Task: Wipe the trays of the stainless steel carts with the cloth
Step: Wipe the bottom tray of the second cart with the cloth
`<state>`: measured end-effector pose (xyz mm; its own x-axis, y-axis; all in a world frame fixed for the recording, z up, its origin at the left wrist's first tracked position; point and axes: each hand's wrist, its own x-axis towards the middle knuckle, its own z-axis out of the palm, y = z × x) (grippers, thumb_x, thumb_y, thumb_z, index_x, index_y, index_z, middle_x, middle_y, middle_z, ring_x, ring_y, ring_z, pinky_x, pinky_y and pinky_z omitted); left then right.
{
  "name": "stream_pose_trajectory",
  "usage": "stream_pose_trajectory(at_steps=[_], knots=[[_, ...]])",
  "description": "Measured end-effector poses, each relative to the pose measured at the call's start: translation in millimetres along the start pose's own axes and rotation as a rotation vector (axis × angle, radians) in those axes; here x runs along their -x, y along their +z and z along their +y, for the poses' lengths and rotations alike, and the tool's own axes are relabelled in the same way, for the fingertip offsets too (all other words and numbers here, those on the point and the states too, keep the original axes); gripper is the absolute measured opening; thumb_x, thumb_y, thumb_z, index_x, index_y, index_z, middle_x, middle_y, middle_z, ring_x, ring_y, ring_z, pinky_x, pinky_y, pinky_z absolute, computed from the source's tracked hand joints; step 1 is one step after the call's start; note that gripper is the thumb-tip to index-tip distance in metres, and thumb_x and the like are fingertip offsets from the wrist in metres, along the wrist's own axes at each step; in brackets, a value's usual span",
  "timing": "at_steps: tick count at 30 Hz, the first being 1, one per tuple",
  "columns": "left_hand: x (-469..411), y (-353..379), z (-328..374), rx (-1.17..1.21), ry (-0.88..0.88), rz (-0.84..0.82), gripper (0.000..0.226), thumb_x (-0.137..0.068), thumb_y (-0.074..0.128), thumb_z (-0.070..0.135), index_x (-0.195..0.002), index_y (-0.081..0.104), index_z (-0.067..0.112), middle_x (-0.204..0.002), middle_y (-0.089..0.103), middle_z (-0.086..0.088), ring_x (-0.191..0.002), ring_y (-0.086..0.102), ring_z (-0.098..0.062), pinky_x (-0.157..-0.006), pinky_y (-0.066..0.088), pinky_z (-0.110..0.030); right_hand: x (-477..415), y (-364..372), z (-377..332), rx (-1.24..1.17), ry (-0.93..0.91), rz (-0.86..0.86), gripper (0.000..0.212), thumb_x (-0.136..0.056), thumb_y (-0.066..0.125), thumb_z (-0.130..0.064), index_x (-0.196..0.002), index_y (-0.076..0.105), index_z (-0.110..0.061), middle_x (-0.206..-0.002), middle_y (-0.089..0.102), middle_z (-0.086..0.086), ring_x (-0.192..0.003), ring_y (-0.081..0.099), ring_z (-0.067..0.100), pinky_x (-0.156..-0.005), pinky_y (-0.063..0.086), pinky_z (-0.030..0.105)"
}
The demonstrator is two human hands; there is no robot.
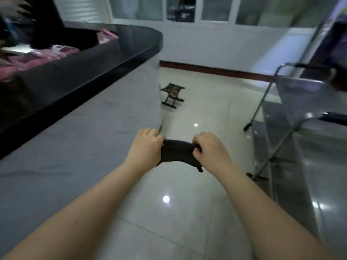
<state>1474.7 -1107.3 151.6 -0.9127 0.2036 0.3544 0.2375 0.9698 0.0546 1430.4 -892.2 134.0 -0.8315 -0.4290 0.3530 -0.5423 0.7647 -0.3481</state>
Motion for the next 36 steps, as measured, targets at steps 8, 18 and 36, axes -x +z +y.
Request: stream_pose_trajectory(at_steps=[8, 18, 36], knots=[[-165, 114, 47, 0.189, 0.405, -0.138, 0.014, -0.073, 0.074, -0.001, -0.085, 0.071, 0.005, -0.080, 0.063, -0.011, -0.078, 0.058, -0.033, -0.078, 0.045, -0.042, -7, -1, 115, 0.107, 0.514, 0.059, 0.012, -0.086, 0.055, -0.009, -0.097, 0.061, -0.010, -0.098, 0.058, 0.004, -0.095, 0.049, 0.023, -0.079, 0.038, 0.033], [-315, 212, 153, 0.343, 0.711, -0.244, 0.017, -0.084, 0.067, 0.009, -0.101, 0.070, 0.012, -0.095, 0.064, -0.007, -0.090, 0.056, -0.030, -0.086, 0.039, -0.038, 0, -12, 242, 0.043, 0.896, 0.288, 0.013, -0.089, 0.058, -0.008, -0.101, 0.062, -0.009, -0.102, 0.054, 0.005, -0.093, 0.053, 0.020, -0.081, 0.046, 0.038], [-356, 390, 324, 0.509, 1.470, -0.759, 0.018, -0.089, 0.063, 0.007, -0.105, 0.071, 0.009, -0.099, 0.063, -0.010, -0.094, 0.054, -0.032, -0.083, 0.047, -0.047, 51, 104, 295, 0.082, 1.966, 0.841, 0.016, -0.091, 0.056, -0.005, -0.106, 0.060, -0.010, -0.107, 0.056, 0.005, -0.095, 0.052, 0.022, -0.076, 0.041, 0.030]])
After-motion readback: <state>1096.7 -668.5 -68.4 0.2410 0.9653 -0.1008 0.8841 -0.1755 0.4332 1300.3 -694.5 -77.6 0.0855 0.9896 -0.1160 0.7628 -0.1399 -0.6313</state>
